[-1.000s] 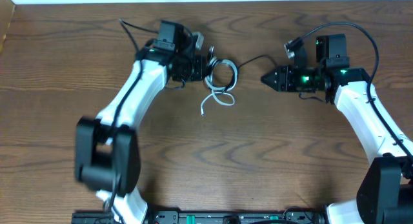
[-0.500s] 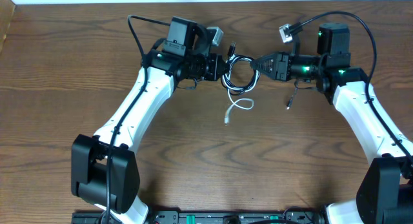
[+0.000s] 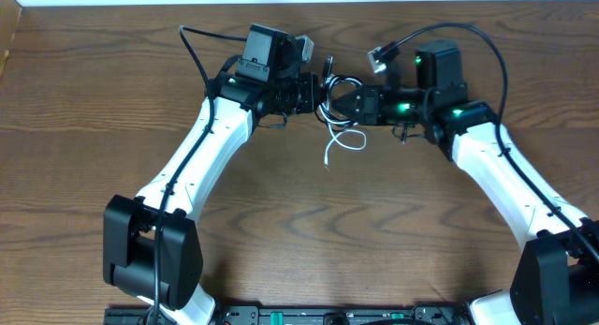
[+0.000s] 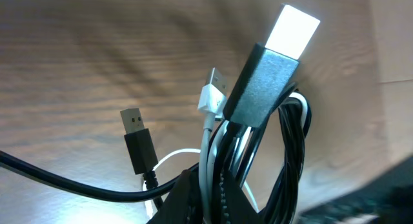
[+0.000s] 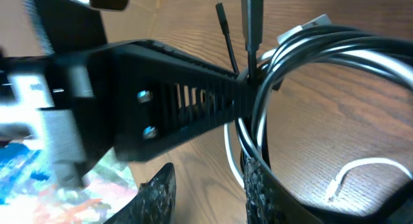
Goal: Untangle cables
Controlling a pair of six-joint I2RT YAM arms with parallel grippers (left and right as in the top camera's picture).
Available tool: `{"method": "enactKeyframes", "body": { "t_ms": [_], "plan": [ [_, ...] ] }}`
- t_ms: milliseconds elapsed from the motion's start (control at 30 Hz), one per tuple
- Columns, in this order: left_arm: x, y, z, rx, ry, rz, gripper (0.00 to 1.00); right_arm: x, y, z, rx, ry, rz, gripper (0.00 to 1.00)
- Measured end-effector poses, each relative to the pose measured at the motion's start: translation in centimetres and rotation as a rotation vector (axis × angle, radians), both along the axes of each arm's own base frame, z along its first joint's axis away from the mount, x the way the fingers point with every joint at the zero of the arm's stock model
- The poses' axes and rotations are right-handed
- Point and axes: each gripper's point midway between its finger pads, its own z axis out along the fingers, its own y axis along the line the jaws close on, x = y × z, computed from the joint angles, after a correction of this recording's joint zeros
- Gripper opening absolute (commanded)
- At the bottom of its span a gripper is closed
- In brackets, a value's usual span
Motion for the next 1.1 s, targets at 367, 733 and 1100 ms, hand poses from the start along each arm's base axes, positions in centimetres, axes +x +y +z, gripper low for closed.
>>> {"method": "enactKeyframes", "body": {
  "t_ms": [367, 733, 1100],
  "plan": [
    [-1.8, -1.1, 2.5, -0.257, 0.142, -0.078, 0.07, 1.1, -0.7, -0.7, -0.052, -0.010, -0.071, 0.36],
    [-2.5, -1.6, 3.0, -0.319, 0.193, -0.100, 0.07, 0.9, -1.0, -1.3, -0.076, 0.022, -0.090, 0.25],
    [-2.8, -2.3, 3.7, -0.367, 0.220, -0.111, 0.08, 1.3, -1.6, -2.3, -0.114, 0.087, -0.180, 0.28]
  ]
}}
